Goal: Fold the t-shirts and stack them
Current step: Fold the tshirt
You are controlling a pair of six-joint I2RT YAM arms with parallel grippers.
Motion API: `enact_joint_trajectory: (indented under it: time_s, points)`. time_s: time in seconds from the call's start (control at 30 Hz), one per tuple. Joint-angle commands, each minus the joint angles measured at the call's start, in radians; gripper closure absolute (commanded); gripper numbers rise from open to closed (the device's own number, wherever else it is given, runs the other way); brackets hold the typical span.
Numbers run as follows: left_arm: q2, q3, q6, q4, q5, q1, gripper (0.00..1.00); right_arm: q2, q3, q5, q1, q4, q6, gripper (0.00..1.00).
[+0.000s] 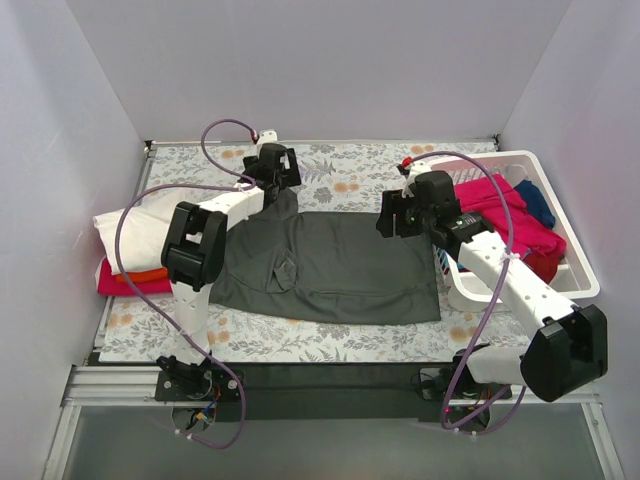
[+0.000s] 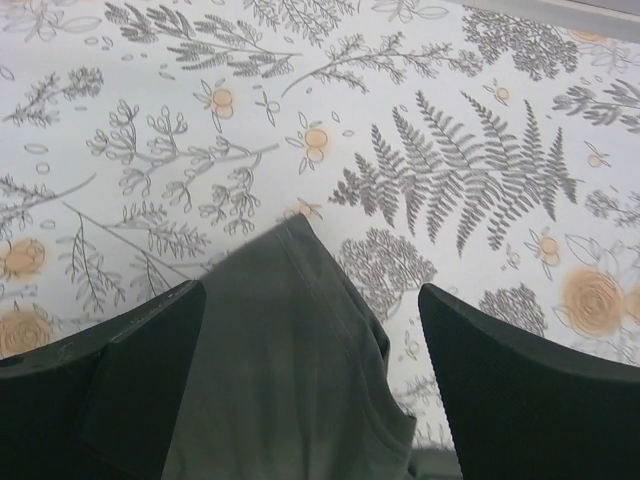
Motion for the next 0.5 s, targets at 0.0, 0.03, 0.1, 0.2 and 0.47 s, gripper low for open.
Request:
enact_joint_trajectory:
  time_s: [0.0,0.03,0.1,0.2,0.47]
  points:
    - [0.050,0.114,0.092,0.005,-0.032,0.028,0.21,-0.058,-0.029,-0.055,-0.007,0.067,-0.020,0.44]
    - [0.070,0.140,0.102,-0.003,-0.034,0.031,0.21,-0.066,-0.035,-0.060,-0.007,0.068,-0.020,0.44]
    - [0.127,0.194,0.123,-0.026,-0.035,0.037,0.24,-0.091,-0.055,-0.065,-0.008,0.071,-0.022,0.44]
    - [0.168,0.238,0.149,-0.032,-0.032,0.037,0.28,-0.123,-0.079,-0.068,-0.011,0.076,-0.023,0.44]
    - [0.257,0.309,0.174,-0.066,-0.028,0.038,0.39,-0.172,-0.104,-0.071,-0.013,0.078,-0.023,0.44]
